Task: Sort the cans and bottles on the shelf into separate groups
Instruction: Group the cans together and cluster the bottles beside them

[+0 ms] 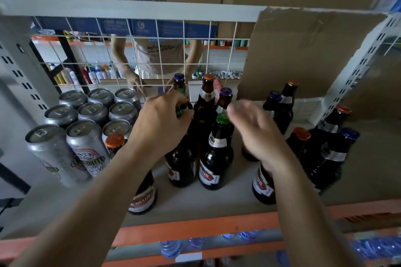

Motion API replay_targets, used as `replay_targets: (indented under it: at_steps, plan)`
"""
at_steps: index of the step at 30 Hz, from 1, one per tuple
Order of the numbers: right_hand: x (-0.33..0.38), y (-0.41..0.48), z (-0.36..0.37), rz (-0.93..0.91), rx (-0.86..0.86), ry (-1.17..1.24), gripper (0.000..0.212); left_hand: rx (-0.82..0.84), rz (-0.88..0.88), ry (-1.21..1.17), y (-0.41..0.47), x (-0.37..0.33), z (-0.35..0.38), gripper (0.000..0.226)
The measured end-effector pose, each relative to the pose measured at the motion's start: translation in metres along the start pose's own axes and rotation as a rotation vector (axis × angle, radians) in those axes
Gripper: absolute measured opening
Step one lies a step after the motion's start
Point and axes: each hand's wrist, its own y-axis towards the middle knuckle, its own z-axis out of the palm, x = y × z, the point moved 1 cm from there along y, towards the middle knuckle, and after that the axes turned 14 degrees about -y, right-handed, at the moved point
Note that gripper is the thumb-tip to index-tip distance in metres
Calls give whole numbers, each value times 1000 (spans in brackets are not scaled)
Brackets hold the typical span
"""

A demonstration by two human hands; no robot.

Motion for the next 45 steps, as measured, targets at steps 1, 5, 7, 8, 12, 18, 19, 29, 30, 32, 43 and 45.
replay_targets:
  at_steps: [1,5,7,8,12,18,19,29,30,32,43,45]
  plan:
    - [10,9,-9,-4,-97,-51,46,46,-44,18,2,3,0,19]
    - [29,54,-15,108,-95,-229,57,105,-109,11,6,9,-2,22]
    - [27,67,-7,116,-9,-274,33,142,-127,7,9,8,-4,25]
    - [25,75,-2,93,2,-336,22,157,-137,5,11,8,-5,26]
    - [19,87,7,20,-50,-507,21,205,-156,-5,15,8,-8,29]
    - [24,90,10,-57,-34,-575,37,240,-172,-2,19,9,-8,31]
    - [26,91,11,-57,-28,-579,38,241,-167,1,19,10,-8,31]
    - [32,95,13,-98,46,-518,35,223,-148,8,18,11,-6,33]
    - [33,95,13,-91,54,-508,33,225,-151,10,19,12,-6,33]
    - [33,94,12,-76,66,-481,32,228,-152,11,18,12,-6,33]
    - [32,71,4,-66,45,-299,38,235,40,169,18,-4,7,16]
    - [34,64,2,-92,34,-354,35,200,103,95,19,-12,14,16]
